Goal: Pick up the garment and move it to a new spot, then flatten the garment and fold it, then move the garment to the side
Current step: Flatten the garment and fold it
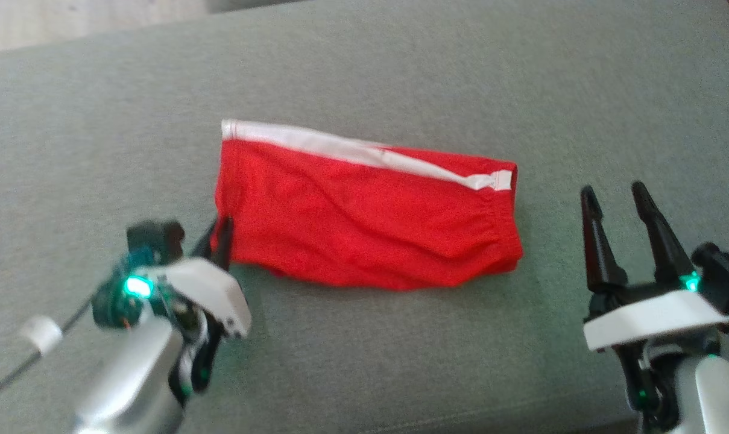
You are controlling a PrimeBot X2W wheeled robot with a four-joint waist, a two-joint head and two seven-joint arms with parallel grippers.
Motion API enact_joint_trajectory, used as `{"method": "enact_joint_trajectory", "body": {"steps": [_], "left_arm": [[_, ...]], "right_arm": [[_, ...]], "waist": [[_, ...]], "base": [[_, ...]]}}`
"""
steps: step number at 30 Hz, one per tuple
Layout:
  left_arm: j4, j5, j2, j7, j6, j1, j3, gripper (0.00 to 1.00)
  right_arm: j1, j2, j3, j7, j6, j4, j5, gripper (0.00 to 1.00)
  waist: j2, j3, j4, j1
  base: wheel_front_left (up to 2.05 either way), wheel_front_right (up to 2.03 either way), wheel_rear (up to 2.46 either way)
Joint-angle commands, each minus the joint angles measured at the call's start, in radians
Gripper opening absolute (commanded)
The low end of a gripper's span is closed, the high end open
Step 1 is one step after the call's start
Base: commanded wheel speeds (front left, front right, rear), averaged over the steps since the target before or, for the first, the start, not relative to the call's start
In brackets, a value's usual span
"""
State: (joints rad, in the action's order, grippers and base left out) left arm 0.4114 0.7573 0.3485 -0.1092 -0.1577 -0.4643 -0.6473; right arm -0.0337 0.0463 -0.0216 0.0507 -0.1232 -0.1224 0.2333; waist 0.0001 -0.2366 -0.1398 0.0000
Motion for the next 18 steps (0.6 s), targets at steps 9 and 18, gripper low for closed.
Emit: {"method": "enact_joint_trajectory", "body": {"steps": [9,18], "left_arm": [[-0.161,0.049,-0.011,0.073,-0.074,0.213,0.039,0.00],[-0.147,0.050,-0.057,0.136,-0.100,0.268,0.032,0.99]], "right_arm": [[0.050,0.004,0.044,0.032,-0.008,-0.025,-0.022,1.00],[0.063,0.004,0.041,0.049,-0.008,0.006,-0.028,1.00]], "waist": [[-0.0001,0.121,0.138,0.0000],[-0.0001,0.154,0.165,0.0000]], "base": [[0.00,0.00,0.00],[0.00,0.00,0.00]]}}
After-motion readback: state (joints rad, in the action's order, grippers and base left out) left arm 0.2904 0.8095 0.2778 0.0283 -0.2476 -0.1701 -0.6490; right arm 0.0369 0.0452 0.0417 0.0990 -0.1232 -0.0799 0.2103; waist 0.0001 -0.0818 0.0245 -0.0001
